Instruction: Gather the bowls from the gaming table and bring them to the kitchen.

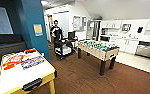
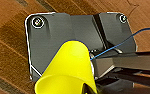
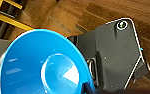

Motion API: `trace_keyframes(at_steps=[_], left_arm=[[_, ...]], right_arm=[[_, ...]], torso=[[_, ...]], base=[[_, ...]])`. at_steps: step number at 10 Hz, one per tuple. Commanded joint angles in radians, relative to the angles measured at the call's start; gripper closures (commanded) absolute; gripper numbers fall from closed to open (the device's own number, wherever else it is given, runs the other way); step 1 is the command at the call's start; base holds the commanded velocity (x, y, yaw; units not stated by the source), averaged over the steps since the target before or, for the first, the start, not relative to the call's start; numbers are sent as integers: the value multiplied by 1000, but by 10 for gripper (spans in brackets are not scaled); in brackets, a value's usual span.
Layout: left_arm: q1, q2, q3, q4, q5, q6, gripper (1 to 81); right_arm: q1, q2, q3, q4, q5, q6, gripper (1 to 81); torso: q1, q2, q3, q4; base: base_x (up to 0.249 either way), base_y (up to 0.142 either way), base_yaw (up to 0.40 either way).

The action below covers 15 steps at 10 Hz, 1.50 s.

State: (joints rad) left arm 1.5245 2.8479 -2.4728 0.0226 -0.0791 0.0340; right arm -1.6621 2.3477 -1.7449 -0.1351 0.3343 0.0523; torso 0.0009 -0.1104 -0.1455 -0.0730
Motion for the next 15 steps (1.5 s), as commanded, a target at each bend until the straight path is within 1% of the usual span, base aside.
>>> trace_keyframes(at_steps=[1, 2, 4, 5, 6, 7, 12, 15], left_arm=[[-42, -16, 14, 11, 50, 10, 811], [-42, -39, 41, 10, 50, 9, 811], [-34, -155, 238, 8, 50, 9, 811], [-36, -203, 317, 7, 48, 9, 811], [-37, -218, 342, 7, 42, 9, 811], [-37, -221, 339, 8, 35, 9, 811], [-40, -220, 321, 10, 35, 9, 811], [-40, -214, 319, 11, 35, 9, 811]], right_arm=[[18, -34, 1, -37, -18, 3, 811], [18, -26, -19, -37, -18, 3, 811], [14, -18, -31, -37, -18, 3, 811], [14, -18, -31, -37, -18, 3, 811], [11, -18, -31, -37, -11, 3, 811], [9, -20, -31, -37, -4, 3, 811], [6, -22, -36, -38, -4, 3, 811], [6, -3, -54, -38, -4, 1, 811]], torso=[[0, 0, 0, 0], [0, 0, 0, 0], [0, 0, 0, 0], [0, 0, 0, 0], [0, 0, 0, 0], [0, 0, 0, 0], [0, 0, 0, 0], [0, 0, 0, 0]], base=[[0, 0, -395], [0, 0, -395], [0, 0, -395], [0, 0, -395], [0, 0, -395], [0, 0, -395], [0, 0, -395], [0, 0, -395]])
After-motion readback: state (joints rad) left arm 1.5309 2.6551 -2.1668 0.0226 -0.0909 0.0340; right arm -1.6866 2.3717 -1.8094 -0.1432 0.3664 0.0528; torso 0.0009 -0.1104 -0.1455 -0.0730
